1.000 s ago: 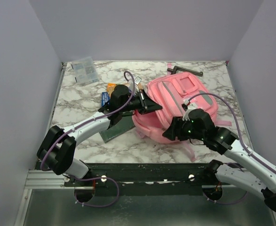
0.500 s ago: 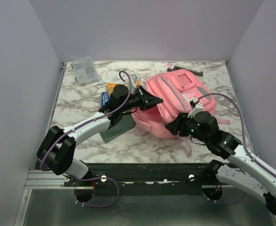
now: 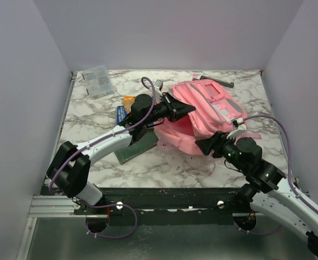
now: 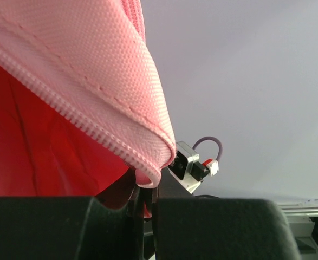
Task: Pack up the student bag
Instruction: Unzip the student bag at the center of the board.
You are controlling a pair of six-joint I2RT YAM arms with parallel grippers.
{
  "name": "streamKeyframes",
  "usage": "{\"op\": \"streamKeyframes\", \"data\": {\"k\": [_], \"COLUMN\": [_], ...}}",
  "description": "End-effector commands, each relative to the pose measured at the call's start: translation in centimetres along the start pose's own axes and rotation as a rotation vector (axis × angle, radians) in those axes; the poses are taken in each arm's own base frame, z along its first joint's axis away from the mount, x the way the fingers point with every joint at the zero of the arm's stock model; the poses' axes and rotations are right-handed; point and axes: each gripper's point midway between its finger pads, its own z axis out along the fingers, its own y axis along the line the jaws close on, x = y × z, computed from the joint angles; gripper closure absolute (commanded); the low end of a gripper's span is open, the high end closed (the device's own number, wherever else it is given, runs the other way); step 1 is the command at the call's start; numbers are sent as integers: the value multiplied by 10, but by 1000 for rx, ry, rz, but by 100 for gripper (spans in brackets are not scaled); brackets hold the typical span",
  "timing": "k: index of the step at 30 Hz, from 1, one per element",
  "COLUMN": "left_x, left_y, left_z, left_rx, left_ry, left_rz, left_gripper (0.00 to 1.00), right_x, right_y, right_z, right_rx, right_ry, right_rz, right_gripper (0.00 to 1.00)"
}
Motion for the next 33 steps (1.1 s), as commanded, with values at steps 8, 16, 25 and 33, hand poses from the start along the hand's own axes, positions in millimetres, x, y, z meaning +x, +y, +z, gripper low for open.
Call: {"op": "streamKeyframes", "data": {"k": [8, 16, 25, 33], "left_x": [25, 25, 16, 22], "left_y": [-62, -62, -64, -64], "left_z": [18, 19, 6, 0], "left_rx": [201, 200, 206, 205], "left_ry": [12, -10, 20, 47], "left_rz": [17, 38, 63, 54], "left_gripper": [100, 100, 100, 100], "right_x": [-20, -12, -4, -7], "right_y": [19, 3, 6, 18], "right_z": [1, -15, -7, 7], "right_rx": [-24, 27, -2, -70], "right_ry": [21, 42, 60, 6], "right_rz": [-138, -132, -137, -73], "right_gripper": [55, 75, 99, 90]}}
